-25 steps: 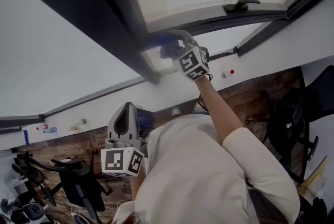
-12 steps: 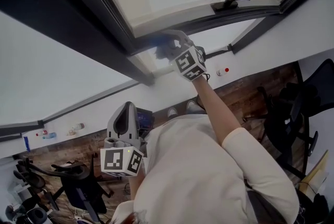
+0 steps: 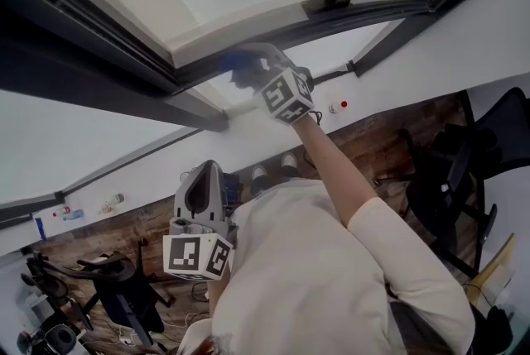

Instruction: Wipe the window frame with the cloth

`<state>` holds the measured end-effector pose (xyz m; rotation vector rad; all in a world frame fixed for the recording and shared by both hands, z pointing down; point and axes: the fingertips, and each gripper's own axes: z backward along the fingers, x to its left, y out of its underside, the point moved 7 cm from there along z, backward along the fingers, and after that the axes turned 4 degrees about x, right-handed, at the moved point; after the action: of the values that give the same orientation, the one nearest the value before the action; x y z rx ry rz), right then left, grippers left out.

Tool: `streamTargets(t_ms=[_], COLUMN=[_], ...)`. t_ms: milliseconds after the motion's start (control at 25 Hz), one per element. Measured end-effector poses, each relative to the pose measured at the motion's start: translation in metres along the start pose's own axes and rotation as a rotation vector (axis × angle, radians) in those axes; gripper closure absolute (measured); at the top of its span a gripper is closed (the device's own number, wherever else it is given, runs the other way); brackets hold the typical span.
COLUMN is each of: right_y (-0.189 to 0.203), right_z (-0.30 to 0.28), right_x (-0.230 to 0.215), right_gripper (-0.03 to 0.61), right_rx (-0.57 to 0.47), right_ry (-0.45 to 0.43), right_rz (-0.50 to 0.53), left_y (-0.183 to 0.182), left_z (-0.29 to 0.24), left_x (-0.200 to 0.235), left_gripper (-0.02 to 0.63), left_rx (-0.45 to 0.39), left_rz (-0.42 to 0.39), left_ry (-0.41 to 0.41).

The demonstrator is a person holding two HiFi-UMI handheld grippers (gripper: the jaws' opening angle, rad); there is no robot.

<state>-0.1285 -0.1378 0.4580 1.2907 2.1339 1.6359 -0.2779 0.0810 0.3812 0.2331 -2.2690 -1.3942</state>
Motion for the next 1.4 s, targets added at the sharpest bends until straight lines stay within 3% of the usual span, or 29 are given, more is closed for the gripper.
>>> streamTargets(t_ms=[560,880,1400], right_y=[0.029,0.04,0.07], right_z=[0.027,0.037,0.067], right_x=[-0.04,-0.057,-0.098], right_gripper=[0.534,0.534,0.534], right_rx=[-0.002,0.013,0.05], right_ry=[0.022,0.04,0.135], right_rz=[0.006,-0.004,-0.039], left_y=[0.011,0.01,0.012], left_z=[-0.027,-0.026,-0.029], left_x=[-0.048,-0.049,-0.058], left_gripper=[0.606,0.606,0.606], left_rx=[-0.029,-0.041,-0.043], left_rz=[-0.019,-0.014,-0.017], left_ry=[0.041,0.0,0.01])
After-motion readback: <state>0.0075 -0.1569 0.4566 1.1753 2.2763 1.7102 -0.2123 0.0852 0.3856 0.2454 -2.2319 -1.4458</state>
